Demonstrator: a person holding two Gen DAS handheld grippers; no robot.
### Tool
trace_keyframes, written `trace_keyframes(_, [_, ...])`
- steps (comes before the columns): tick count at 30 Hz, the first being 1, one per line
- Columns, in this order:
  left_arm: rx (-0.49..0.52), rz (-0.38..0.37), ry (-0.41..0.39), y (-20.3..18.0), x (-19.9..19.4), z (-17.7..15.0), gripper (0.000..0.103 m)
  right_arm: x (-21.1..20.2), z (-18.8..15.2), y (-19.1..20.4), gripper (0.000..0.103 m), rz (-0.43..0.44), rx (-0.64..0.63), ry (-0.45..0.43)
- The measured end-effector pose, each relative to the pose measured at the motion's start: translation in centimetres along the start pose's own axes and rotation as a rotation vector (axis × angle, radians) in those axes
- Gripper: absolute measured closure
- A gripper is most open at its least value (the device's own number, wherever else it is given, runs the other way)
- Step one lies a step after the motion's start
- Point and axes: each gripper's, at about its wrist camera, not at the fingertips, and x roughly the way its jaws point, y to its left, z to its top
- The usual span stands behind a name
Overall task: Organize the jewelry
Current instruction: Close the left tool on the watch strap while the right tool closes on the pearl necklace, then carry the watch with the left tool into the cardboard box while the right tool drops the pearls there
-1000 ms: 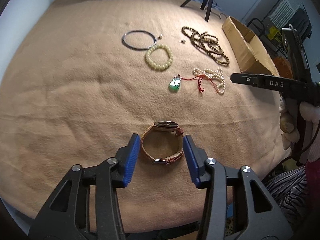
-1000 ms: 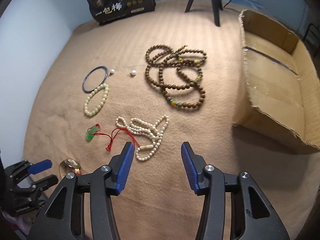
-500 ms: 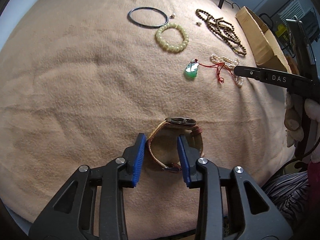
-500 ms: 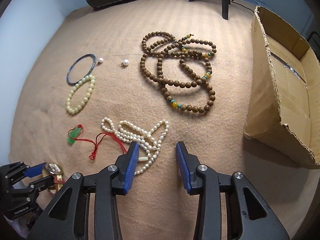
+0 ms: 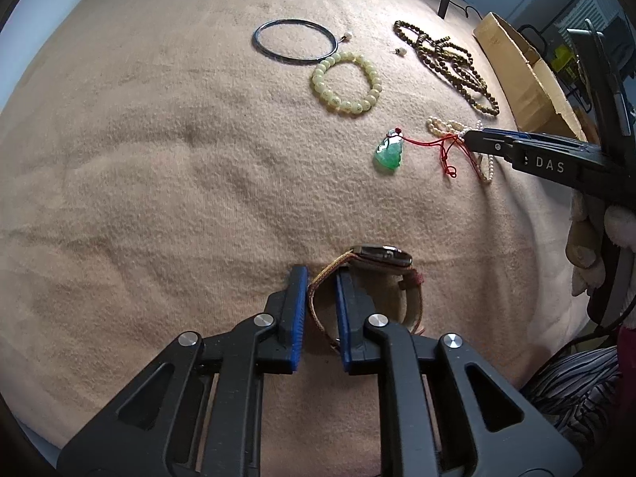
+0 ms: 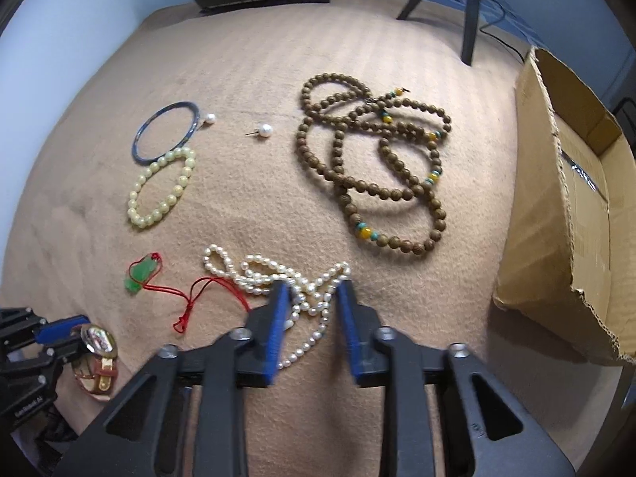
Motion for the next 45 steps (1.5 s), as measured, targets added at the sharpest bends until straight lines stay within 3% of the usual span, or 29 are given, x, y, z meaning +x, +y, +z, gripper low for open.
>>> trace_keyframes(6, [-0.002, -0.005, -0.009, 0.0, 0.0, 0.1, 0.096, -0.2, 0.2, -0.1, 0.1, 0.032, 0.025, -0.018])
trace_keyframes(21, [0.005, -0.045, -0.114, -1.0, -3.3, 1.1, 0.096, -6.7, -1.2, -2.1, 0.1, 0.033, 0.035, -0.161])
trace_keyframes(31, [0.047, -0.085, -0.211, -3.8, -6.4, 3.4, 0.096, -11.6, -0.3, -2.1, 0.1, 0.032, 0.009, -0.307])
trace_keyframes(45, [0.09, -0.144, -0.289, -8.6, -8.2, 6.6, 0.096, -17.5, 0.0, -4.2, 0.1, -0.018, 0.022, -0.483])
